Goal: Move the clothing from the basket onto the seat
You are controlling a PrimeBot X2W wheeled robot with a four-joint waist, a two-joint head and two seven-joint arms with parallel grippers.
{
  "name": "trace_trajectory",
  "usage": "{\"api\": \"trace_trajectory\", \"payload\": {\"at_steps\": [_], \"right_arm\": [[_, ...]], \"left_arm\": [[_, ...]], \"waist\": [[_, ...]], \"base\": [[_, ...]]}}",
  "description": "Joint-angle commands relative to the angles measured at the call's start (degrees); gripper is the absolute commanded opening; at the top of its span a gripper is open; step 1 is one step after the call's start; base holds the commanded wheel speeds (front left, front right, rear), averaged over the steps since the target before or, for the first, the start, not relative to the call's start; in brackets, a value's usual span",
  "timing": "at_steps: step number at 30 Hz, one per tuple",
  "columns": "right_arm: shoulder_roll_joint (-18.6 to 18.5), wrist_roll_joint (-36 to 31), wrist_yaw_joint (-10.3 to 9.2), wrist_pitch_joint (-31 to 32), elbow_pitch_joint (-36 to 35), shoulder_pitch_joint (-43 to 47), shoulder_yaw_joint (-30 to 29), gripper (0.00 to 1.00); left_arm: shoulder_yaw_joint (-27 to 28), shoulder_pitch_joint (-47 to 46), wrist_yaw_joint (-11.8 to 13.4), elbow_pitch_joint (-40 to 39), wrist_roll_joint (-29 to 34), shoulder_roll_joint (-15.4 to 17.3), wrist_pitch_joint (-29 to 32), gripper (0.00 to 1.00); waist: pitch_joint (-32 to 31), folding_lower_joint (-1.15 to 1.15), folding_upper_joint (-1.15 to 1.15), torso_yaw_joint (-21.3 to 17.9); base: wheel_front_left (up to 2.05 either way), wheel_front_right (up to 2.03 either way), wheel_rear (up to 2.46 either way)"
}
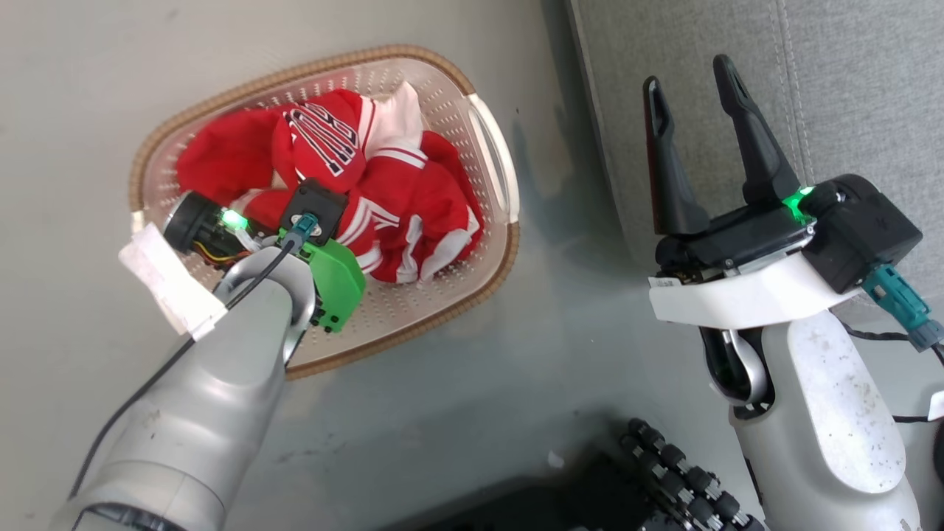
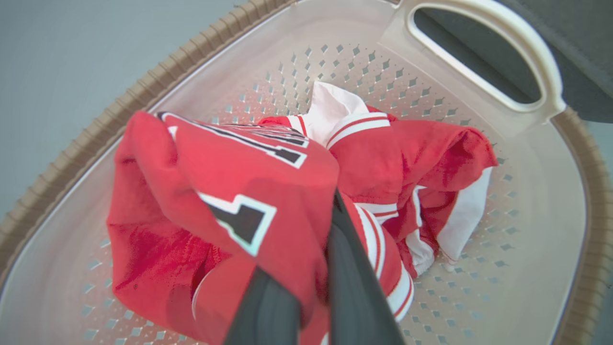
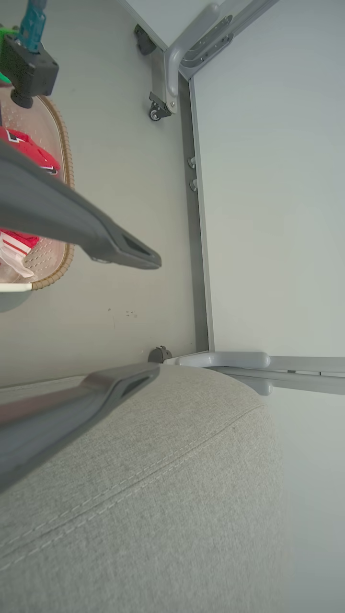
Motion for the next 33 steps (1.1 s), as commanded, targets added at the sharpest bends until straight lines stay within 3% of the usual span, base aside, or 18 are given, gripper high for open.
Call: {"api": "trace_trajectory", "payload": {"at_steps": [1,12,33], "right_arm": [[-0.15,-0.54,0.00,-0.19,0.40,1.20,-0.16,1.00],[-0.17,-2.67,0.00,-0.20,3.07,6.12,-1.91,1.00],[-0.16,-5.08,0.00,0.38,6.42,15.14,-4.34,1.00]], "left_arm": [[0.96,2.02,-0.23,-2.13,-1.26,0.03,-0.31,0.00],[9.92,14.39,-0.35,-20.59,-7.65,-0.24,-0.29,0.00],[21.80,29.26,-2.12,-51.13,-7.58,-2.56,-0.30,0.00]], "waist": [[-5.64,0.00,0.00,3.72],[-16.95,0.00,0.00,8.02],[-32.74,0.00,0.00,14.47]], "base": [[0.00,0.00,0.00],[0.00,0.00,0.00],[0.00,0.00,0.00]]}}
